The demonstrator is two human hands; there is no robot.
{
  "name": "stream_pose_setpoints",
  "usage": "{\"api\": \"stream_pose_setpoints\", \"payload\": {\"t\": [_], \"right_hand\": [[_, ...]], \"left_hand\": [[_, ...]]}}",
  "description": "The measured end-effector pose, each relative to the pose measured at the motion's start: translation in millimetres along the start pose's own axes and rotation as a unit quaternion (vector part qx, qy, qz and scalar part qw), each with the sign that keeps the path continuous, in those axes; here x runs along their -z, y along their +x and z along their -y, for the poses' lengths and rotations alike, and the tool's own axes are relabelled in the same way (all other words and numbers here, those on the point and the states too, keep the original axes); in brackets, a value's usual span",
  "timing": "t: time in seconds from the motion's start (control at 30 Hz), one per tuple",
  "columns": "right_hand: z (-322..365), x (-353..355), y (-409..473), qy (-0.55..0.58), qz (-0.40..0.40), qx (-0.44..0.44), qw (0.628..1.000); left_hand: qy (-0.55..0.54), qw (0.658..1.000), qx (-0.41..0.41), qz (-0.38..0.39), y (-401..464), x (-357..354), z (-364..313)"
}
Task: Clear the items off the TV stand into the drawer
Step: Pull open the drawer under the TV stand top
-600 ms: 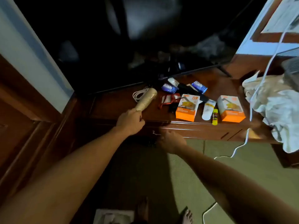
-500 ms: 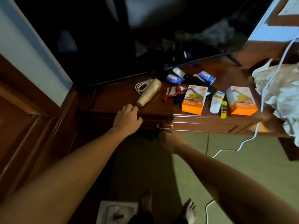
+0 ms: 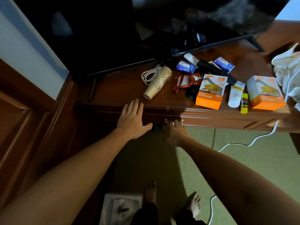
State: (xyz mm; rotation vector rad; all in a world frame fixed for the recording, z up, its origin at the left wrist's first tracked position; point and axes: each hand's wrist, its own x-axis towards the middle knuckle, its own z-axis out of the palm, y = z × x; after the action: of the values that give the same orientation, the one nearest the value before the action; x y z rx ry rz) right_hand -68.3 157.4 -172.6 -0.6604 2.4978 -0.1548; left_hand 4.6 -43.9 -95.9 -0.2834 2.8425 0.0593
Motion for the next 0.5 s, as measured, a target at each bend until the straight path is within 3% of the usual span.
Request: {"api": "stream_pose_setpoints", "payload": {"t": [0.27, 0.5], "right_hand": [[0, 5, -8, 0.049, -0.002, -0.029, 0.998], [2, -18, -47, -0.006, 0.015, -0.022, 1.000]], "left_hand": [[-0.010, 1.000, 0.010, -0.009, -2, -4, -3], [-0.014, 1.000, 0.022, 0.005, -2, 2, -7]]}}
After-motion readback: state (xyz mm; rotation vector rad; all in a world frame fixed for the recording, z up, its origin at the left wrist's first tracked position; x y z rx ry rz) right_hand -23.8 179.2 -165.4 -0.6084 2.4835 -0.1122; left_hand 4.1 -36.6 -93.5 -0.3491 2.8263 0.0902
